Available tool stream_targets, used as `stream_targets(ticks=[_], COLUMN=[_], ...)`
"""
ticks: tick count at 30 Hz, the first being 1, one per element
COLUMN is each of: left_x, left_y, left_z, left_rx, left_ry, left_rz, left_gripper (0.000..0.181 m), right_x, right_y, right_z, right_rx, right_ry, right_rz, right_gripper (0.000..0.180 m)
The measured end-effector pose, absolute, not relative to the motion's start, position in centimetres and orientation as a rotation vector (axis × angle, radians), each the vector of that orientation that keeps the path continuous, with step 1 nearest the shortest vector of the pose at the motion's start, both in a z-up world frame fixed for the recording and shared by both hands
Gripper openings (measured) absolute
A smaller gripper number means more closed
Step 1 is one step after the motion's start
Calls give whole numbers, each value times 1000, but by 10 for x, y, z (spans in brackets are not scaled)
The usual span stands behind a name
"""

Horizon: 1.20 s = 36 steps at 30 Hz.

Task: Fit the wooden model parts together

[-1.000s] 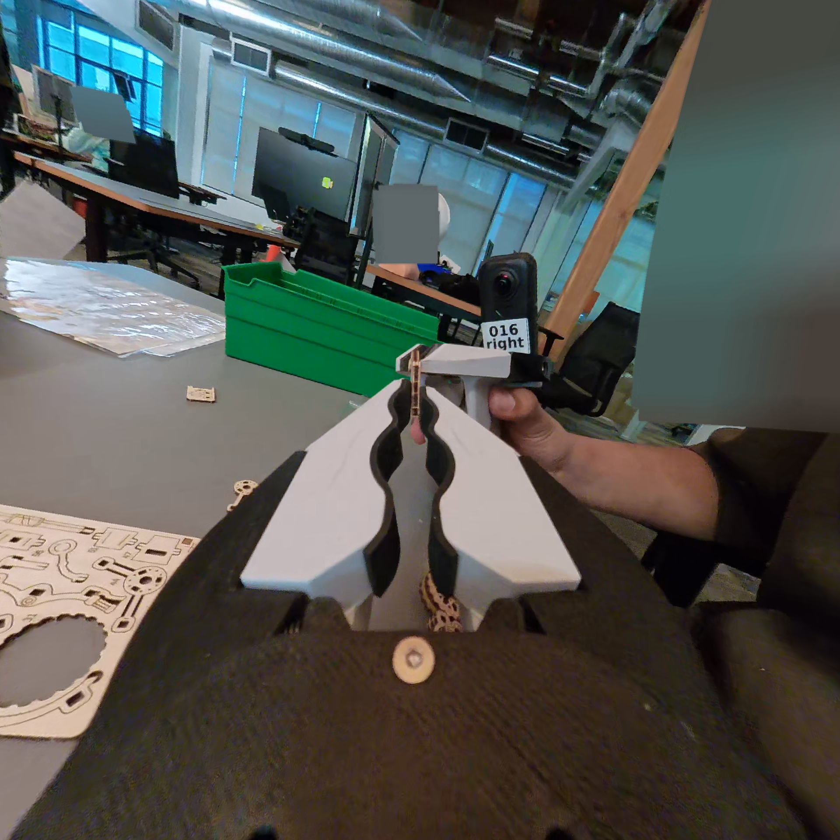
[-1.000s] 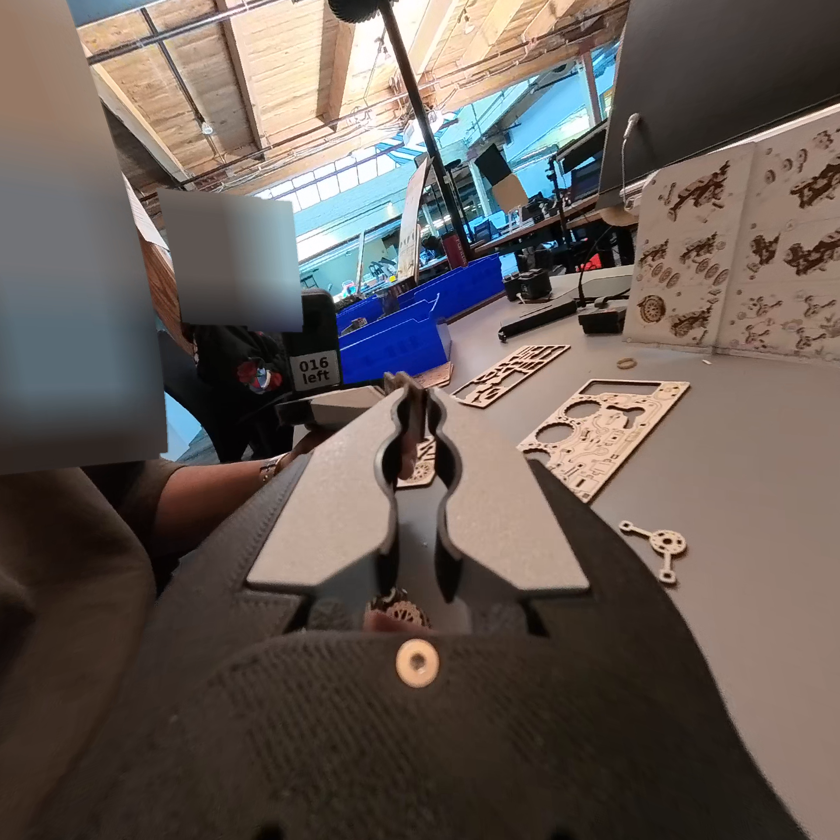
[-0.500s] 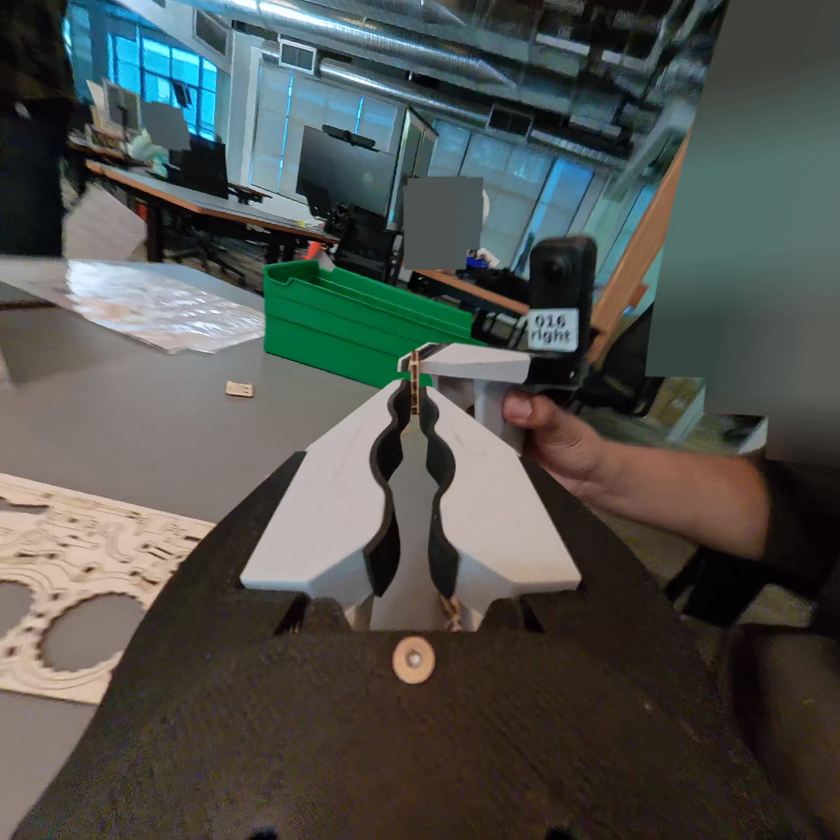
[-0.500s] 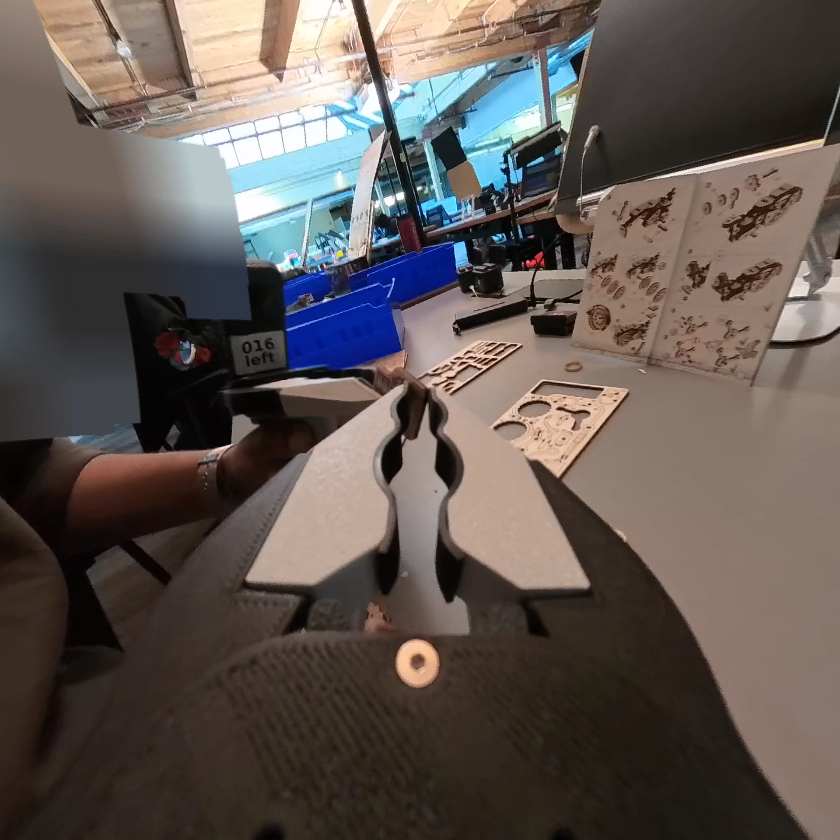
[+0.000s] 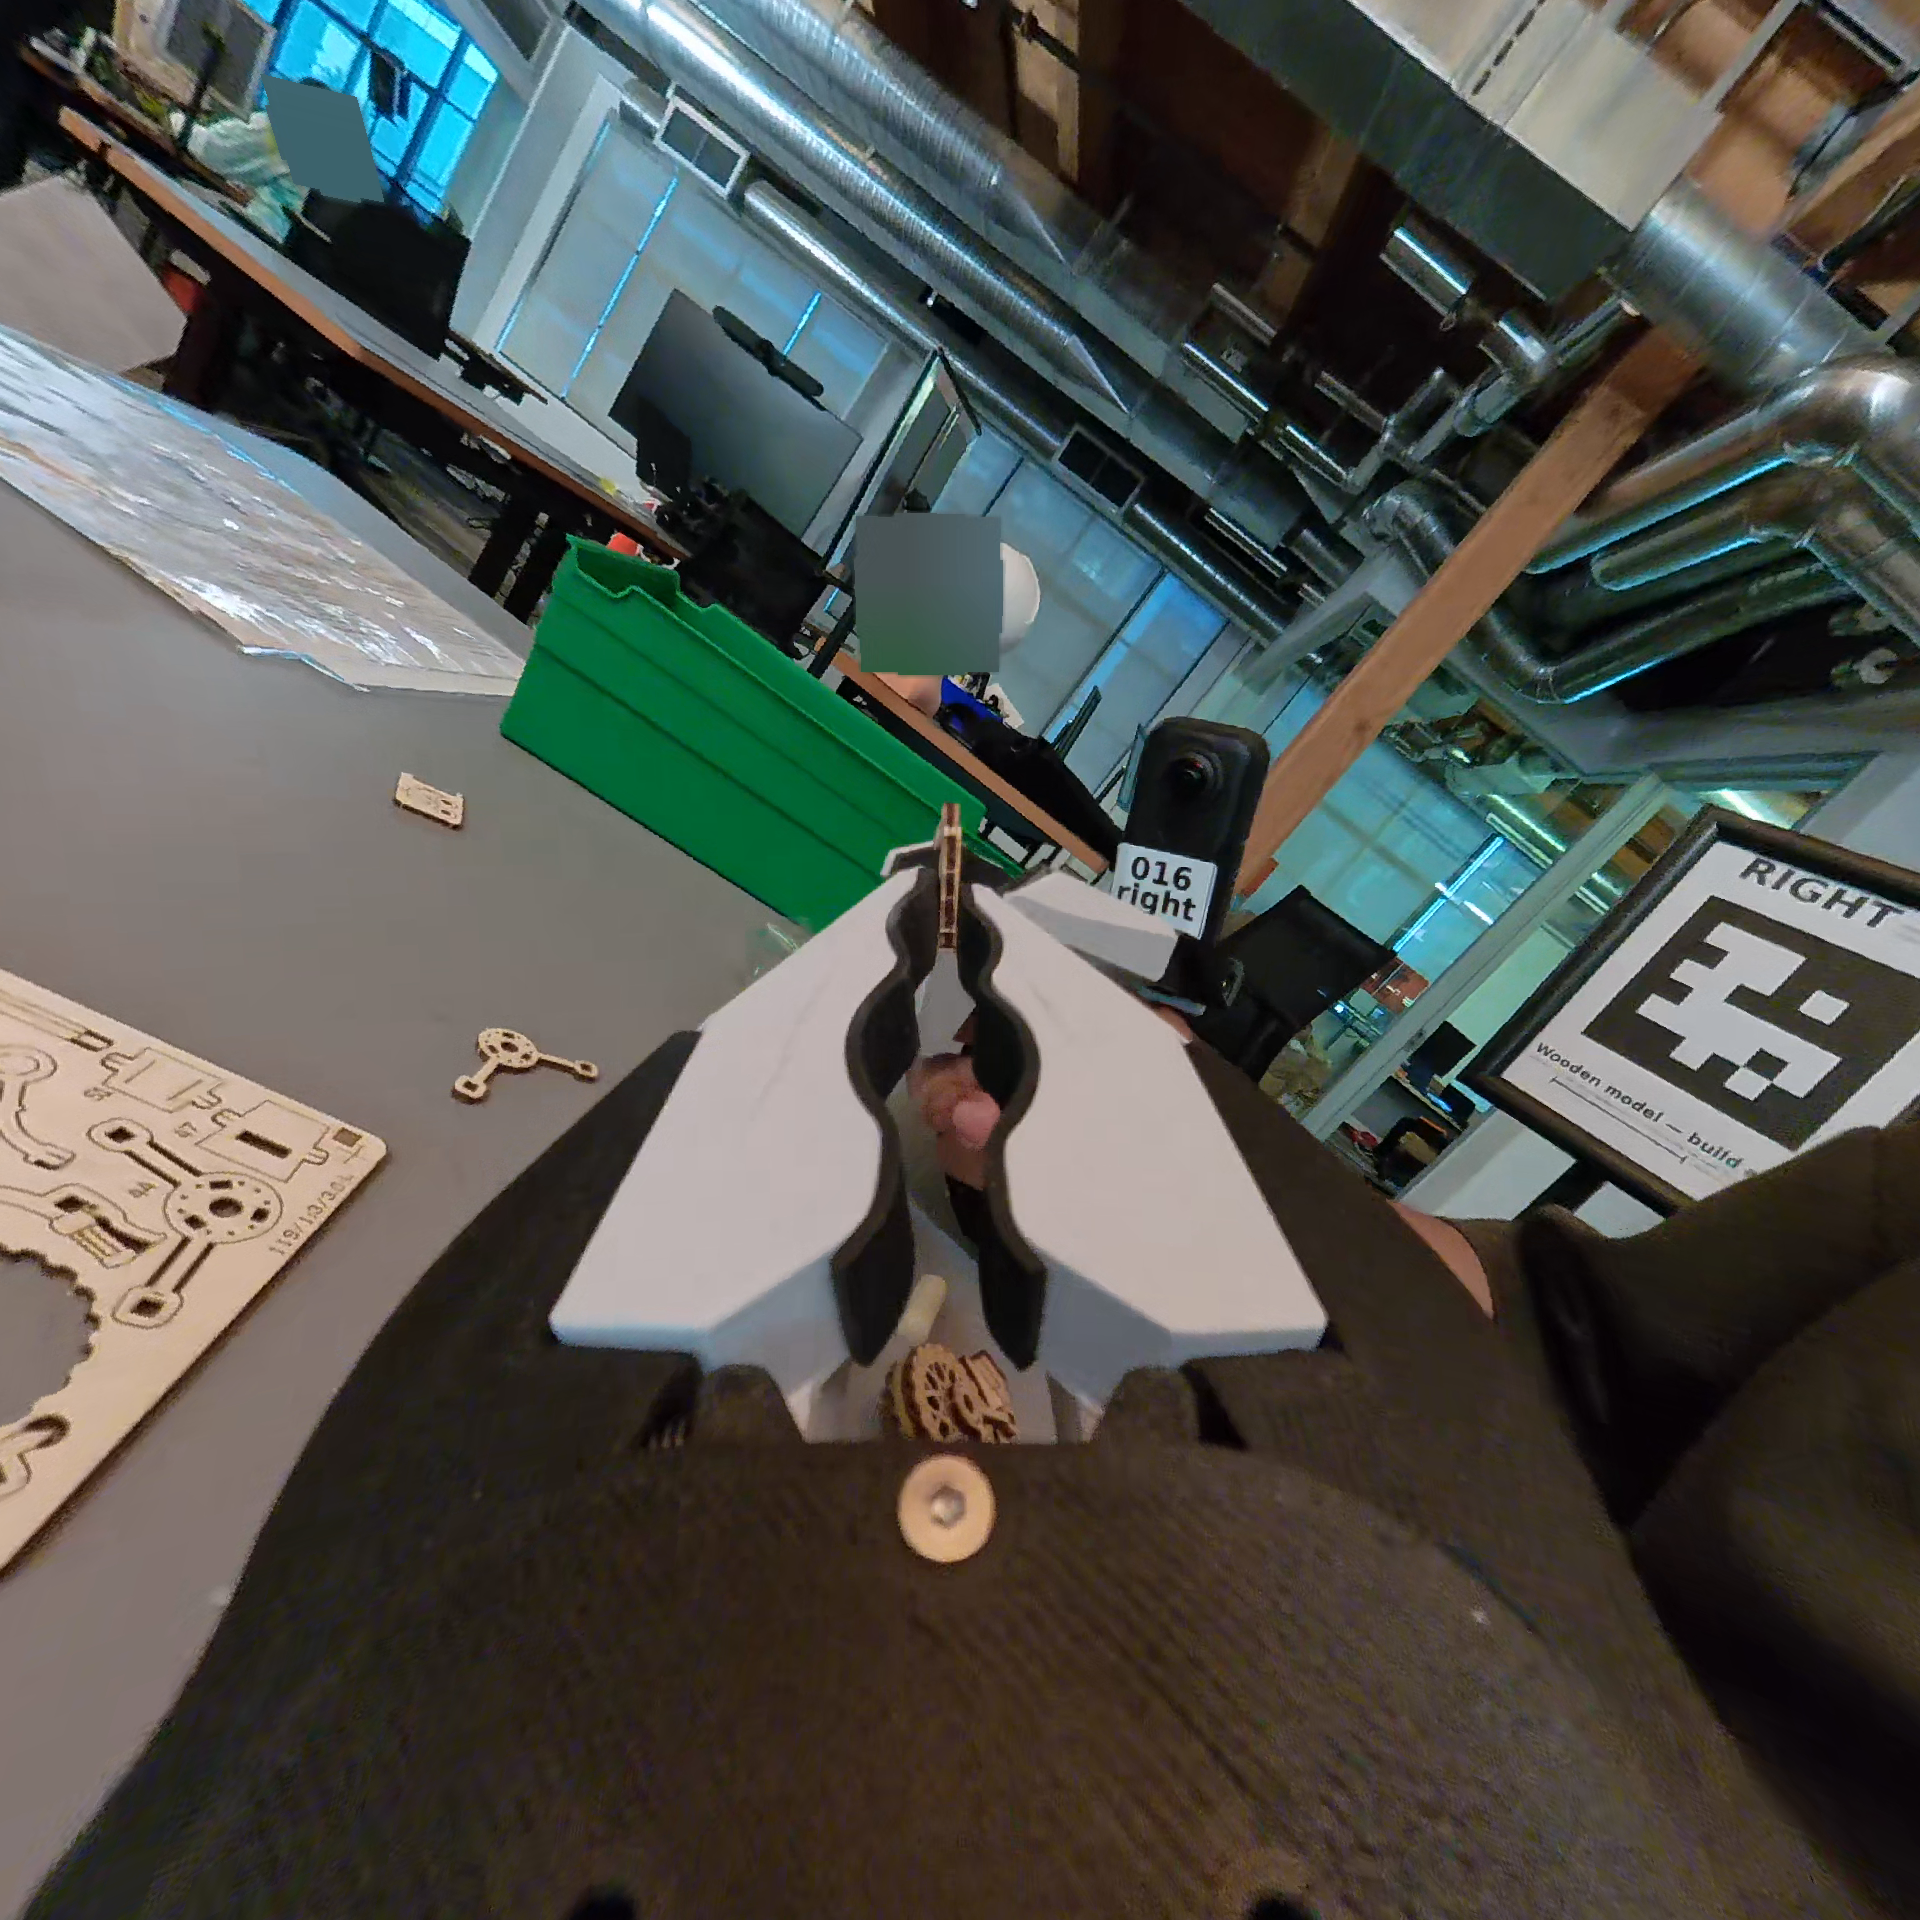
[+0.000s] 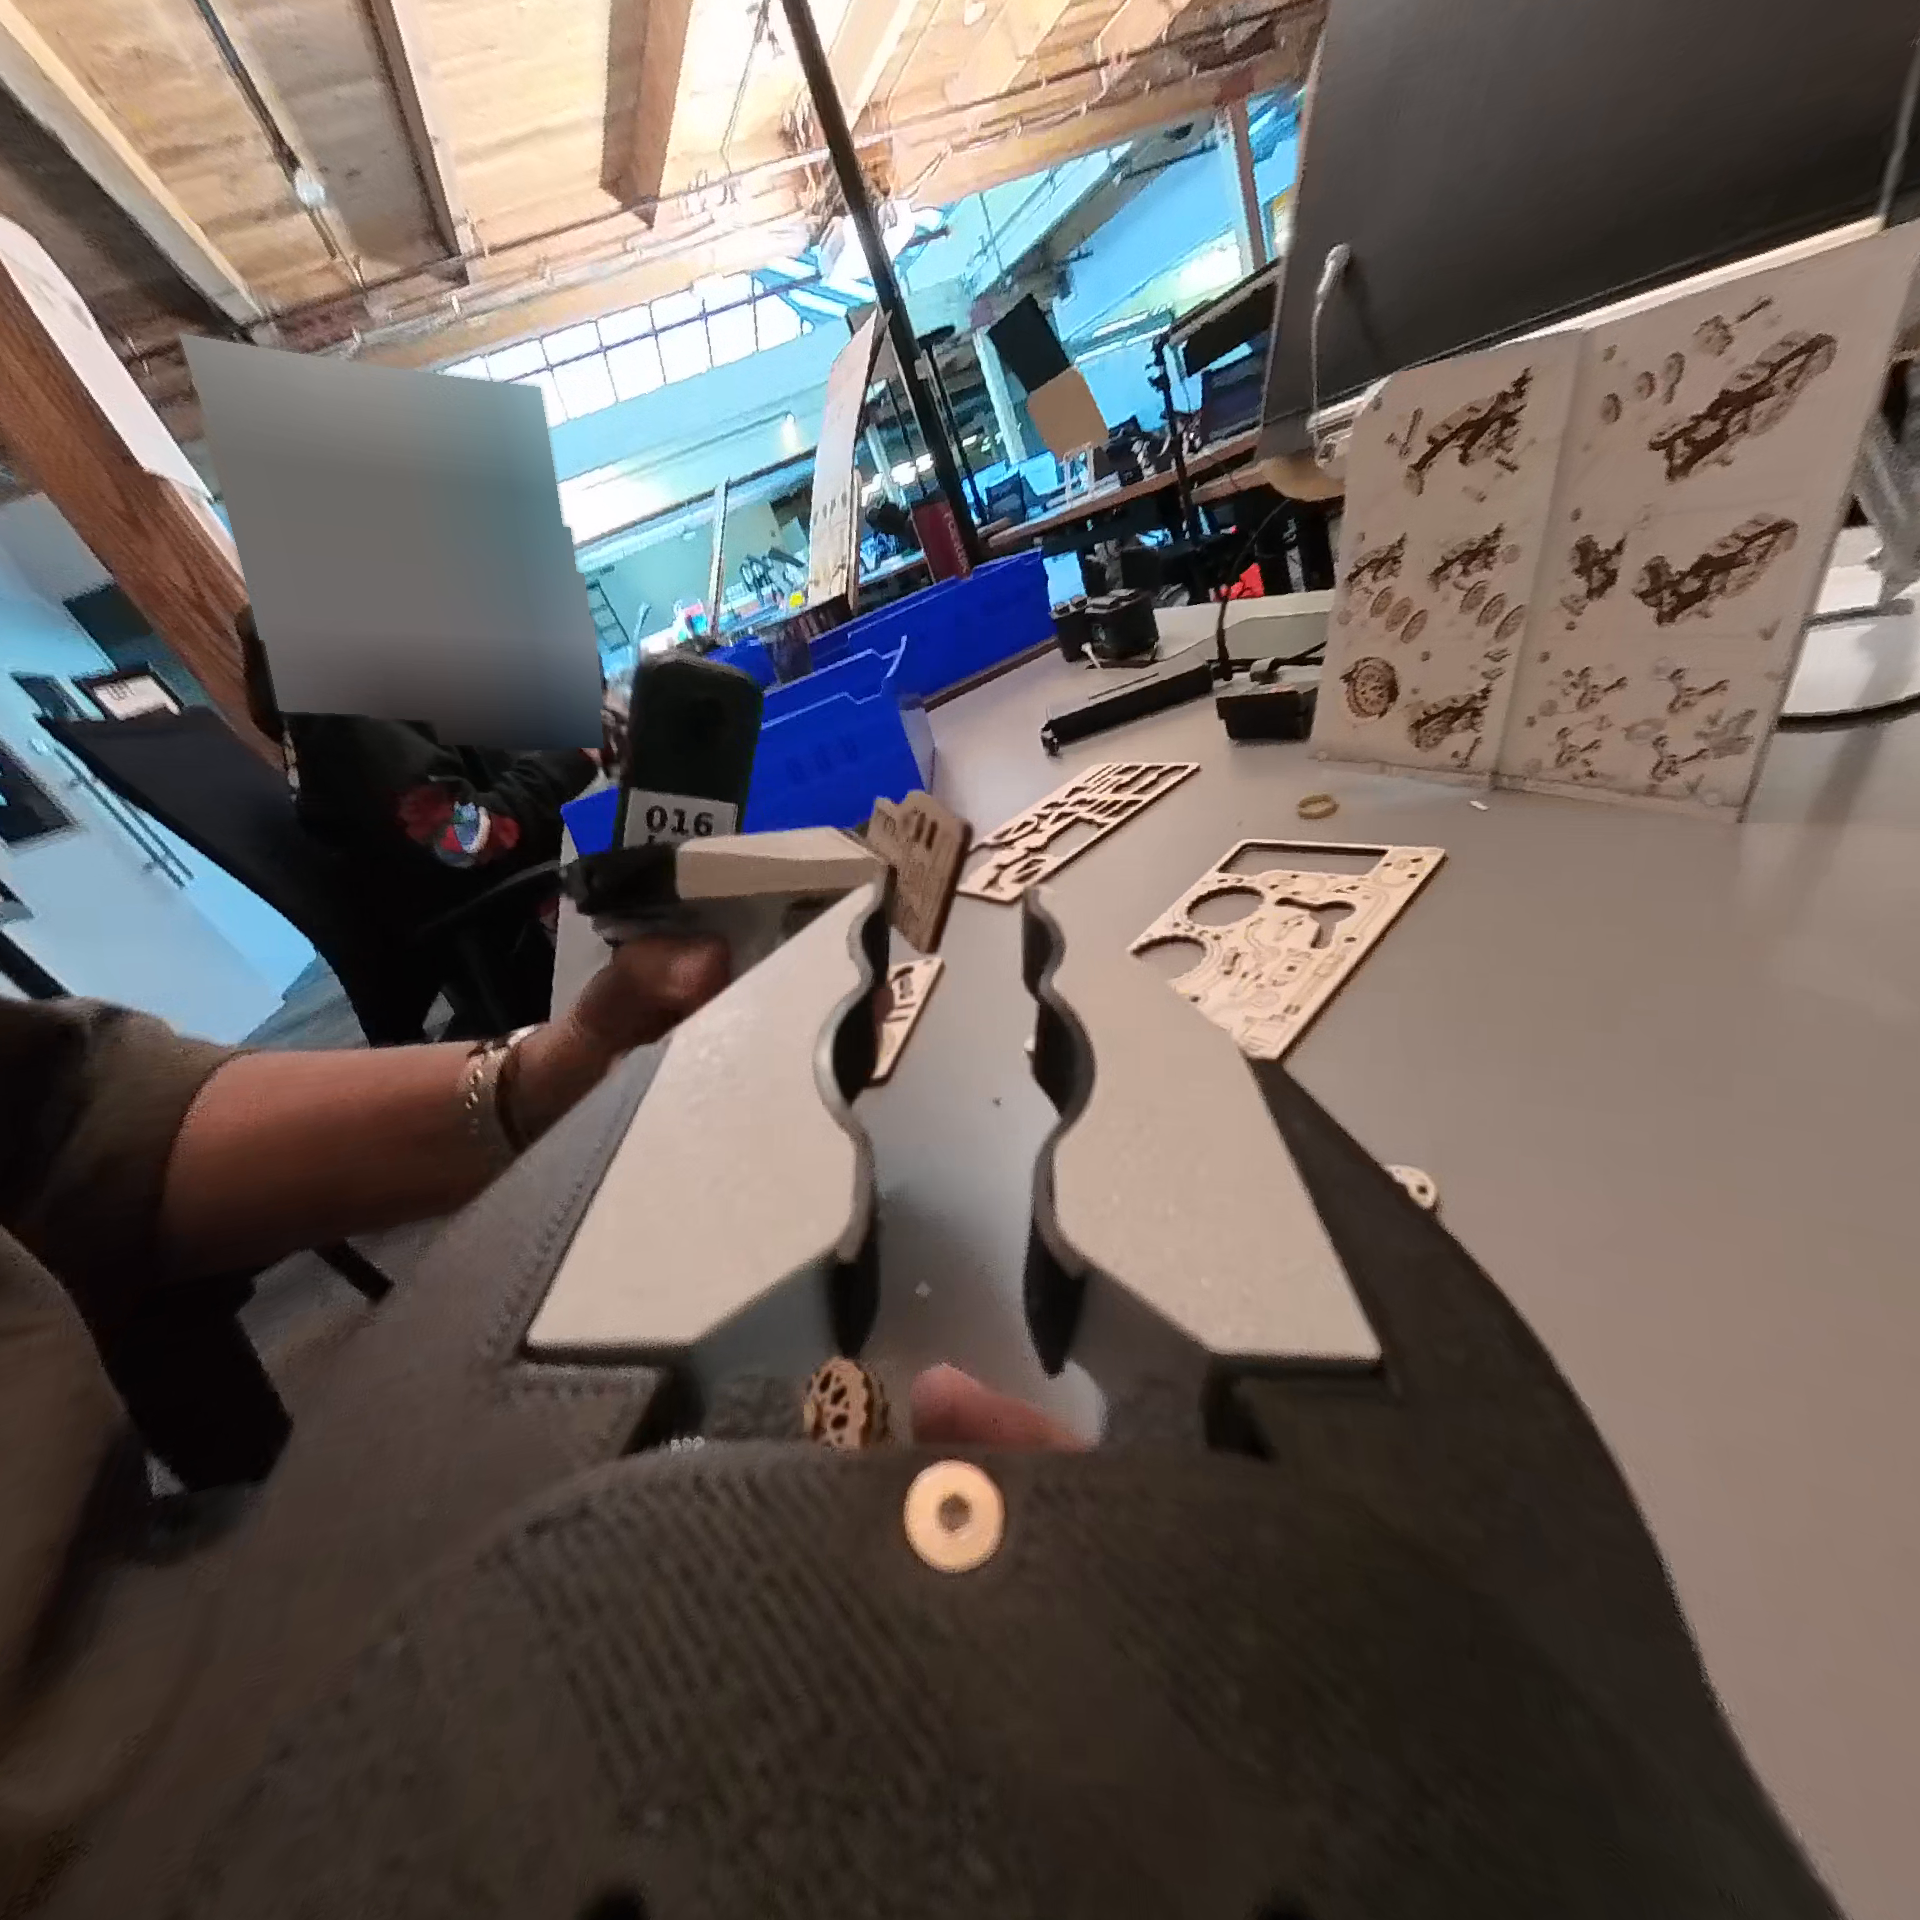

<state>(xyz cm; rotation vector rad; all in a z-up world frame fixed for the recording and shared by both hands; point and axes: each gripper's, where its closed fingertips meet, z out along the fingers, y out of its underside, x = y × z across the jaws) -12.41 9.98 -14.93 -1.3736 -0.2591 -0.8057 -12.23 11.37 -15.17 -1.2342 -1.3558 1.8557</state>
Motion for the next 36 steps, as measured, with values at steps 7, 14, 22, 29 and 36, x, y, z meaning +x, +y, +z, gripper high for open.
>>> stream_targets(ticks=[7,14,22,29,36], left_x=[-113,-107,-113,-124,-145], left_y=[100,94,100,114,119], left_z=[-143,-137,-149,-156,-139], left_rx=[-1378,-1356,-1438,-1449,-1323], left_ry=[-287,-289,-266,-303,-306], left_rz=[-814,-834,-733,-803,-881], left_gripper=[1,8,17,37,48], right_x=[-115,-104,-100,-86,-41], right_y=[107,101,114,132,171], right_z=[-147,-129,-123,-120,-74], right_rx=[-1137,-1146,-1182,-1187,-1028], right_ry=[-1427,-1406,-1320,-1288,-900], right_rz=[1736,1915,1904,1874,2180], right_gripper=[5,0,0,0,0])
